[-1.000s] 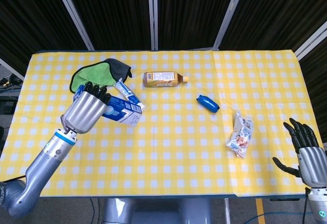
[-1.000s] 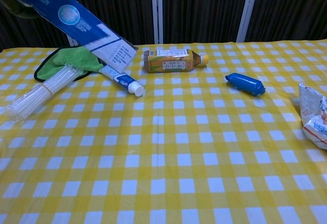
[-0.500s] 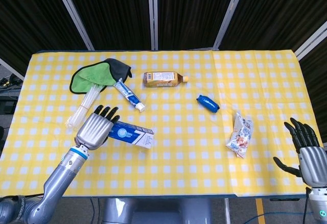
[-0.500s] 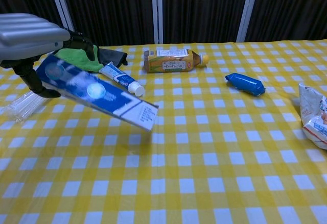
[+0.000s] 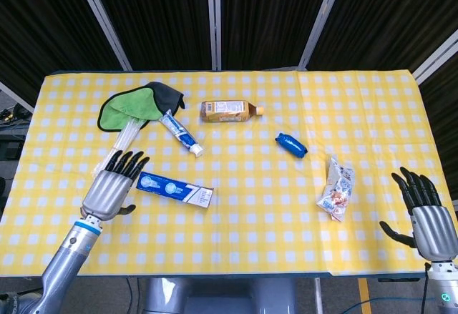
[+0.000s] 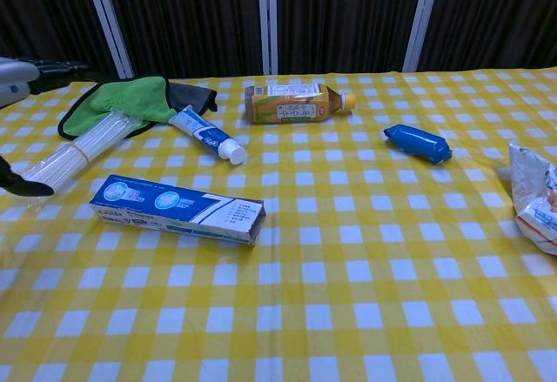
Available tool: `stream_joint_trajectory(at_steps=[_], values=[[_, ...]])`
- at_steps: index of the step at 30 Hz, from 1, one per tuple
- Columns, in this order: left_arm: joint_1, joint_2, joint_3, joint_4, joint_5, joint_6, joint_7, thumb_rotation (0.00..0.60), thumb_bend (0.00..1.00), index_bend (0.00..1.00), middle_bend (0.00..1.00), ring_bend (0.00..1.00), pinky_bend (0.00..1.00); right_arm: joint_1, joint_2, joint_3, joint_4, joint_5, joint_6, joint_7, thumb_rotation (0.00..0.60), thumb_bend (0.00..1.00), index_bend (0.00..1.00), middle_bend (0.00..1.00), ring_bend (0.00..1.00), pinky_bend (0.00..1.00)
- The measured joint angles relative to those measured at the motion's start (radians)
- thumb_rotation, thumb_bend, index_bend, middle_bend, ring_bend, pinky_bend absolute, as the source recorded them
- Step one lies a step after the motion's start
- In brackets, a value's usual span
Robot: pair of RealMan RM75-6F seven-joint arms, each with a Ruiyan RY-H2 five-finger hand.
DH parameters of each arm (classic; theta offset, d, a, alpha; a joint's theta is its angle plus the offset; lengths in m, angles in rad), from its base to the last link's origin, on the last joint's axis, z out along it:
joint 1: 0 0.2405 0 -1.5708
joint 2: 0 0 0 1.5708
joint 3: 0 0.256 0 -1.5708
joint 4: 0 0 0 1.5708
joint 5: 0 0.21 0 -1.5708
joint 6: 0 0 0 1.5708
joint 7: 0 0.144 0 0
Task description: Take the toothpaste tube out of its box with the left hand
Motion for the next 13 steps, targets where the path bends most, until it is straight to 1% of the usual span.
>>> stream_joint_trajectory(at_steps=[6, 9, 13], values=[[0.153, -0.023, 0.066, 0.136, 0.175, 0.198, -0.13, 0.6, 0.11, 0.0, 0.0, 0.0, 0.0, 0.005, -0.016, -0.01, 0.004, -0.008, -0.014, -0.051, 0.6, 0.09, 0.04, 0.0, 0.0, 0.0], [0.234, -0.037, 0.092, 0.22, 0.223, 0.283, -0.193, 0.6, 0.1, 0.0, 0.0, 0.0, 0.0, 0.007, -0.023, -0.015, 0.004, -0.011, -0.022, -0.076, 0.6, 0.09, 0.04, 0.0, 0.0, 0.0], [0.311, -0.052, 0.114, 0.304, 0.263, 0.352, -0.271, 0.6, 0.1, 0.0, 0.0, 0.0, 0.0, 0.009, -0.034, -0.021, 0.006, -0.013, -0.032, -0.104, 0.6, 0.09, 0.04, 0.0, 0.0, 0.0]])
